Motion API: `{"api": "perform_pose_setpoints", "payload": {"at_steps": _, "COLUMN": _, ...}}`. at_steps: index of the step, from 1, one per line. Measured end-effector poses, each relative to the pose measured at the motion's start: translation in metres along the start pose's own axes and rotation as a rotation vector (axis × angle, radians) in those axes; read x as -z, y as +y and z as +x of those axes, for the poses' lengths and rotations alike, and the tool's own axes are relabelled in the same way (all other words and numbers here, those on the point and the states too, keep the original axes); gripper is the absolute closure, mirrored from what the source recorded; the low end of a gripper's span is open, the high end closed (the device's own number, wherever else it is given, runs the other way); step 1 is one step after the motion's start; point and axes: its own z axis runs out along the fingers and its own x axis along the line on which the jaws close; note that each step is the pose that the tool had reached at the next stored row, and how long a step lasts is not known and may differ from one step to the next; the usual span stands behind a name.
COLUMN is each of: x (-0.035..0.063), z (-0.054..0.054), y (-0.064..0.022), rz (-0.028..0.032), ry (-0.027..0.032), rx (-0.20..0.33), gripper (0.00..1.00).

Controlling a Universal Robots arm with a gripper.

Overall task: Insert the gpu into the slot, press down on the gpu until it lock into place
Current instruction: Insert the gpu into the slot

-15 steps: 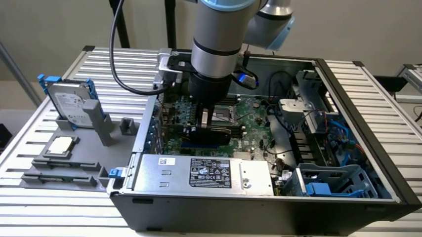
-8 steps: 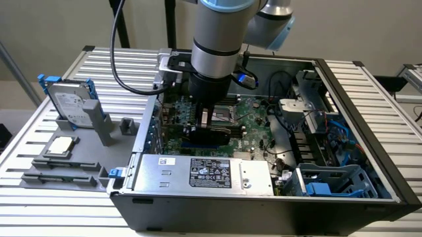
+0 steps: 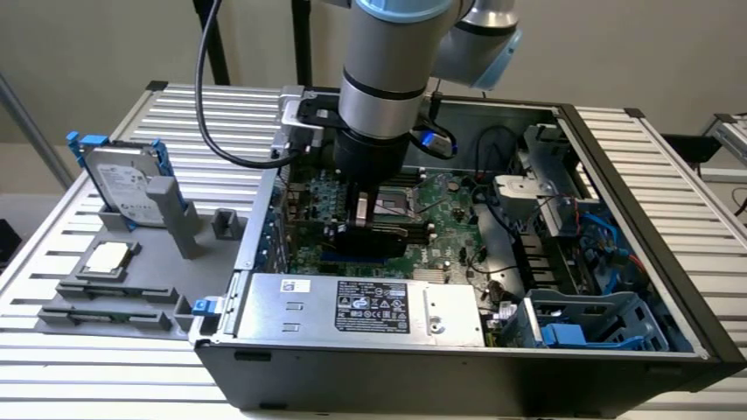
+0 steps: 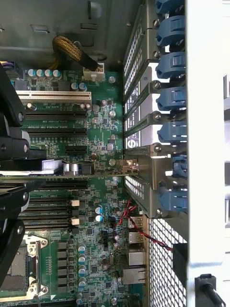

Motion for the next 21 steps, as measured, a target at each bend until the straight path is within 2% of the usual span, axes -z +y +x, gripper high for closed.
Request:
{"api": "perform_pose_setpoints", "payload": {"at_steps": 7, "x": 0.0000, "z": 0.0016, "y": -0.0003, "rz": -0.0061, "ry": 0.0005, "rx": 0.000, "gripper": 0.74}}
{"api": "perform_pose_setpoints", "payload": {"at_steps": 21, "x": -0.0041, "z": 0.0015, "y": -0.0030, "rz": -0.0094, "ry": 0.0005, "rx": 0.000, "gripper": 0.74}}
